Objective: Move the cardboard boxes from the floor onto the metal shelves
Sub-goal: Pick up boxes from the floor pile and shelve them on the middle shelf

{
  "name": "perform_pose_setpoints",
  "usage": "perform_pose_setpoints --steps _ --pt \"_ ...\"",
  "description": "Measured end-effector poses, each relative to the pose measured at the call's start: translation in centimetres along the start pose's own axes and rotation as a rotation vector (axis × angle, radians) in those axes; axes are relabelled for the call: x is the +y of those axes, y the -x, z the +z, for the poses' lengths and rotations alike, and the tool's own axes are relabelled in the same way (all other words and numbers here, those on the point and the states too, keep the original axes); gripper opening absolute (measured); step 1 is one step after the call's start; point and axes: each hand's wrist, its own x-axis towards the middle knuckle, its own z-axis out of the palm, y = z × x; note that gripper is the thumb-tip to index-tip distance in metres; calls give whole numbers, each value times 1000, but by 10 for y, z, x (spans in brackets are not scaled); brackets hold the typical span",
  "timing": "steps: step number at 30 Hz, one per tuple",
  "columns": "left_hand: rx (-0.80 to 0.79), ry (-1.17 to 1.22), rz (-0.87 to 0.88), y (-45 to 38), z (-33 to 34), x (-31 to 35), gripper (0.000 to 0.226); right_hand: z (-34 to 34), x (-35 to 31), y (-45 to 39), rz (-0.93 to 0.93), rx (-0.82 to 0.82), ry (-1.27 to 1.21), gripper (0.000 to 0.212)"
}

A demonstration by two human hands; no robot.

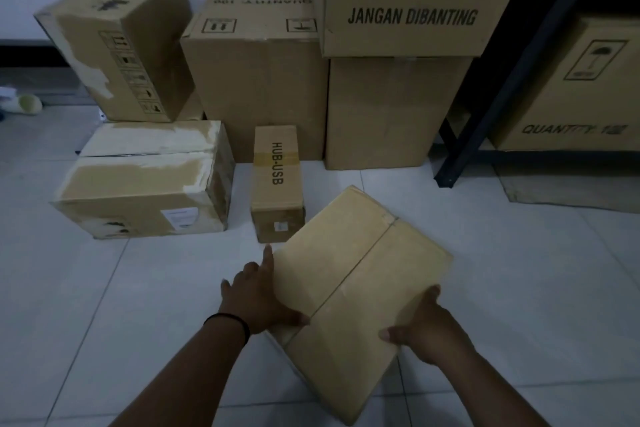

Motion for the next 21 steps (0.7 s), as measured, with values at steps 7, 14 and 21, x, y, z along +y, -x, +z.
perform_pose_setpoints --steps 7,14,21 --pt "-71 162 12 6 4 8 104 -20 14 3 68 37 -80 108" --pt "-197 419 -6 9 10 21 110 -22 21 7 200 -21 -186 57" --pt "-314 522 76 12 18 28 76 -19 28 11 73 -4 -423 58"
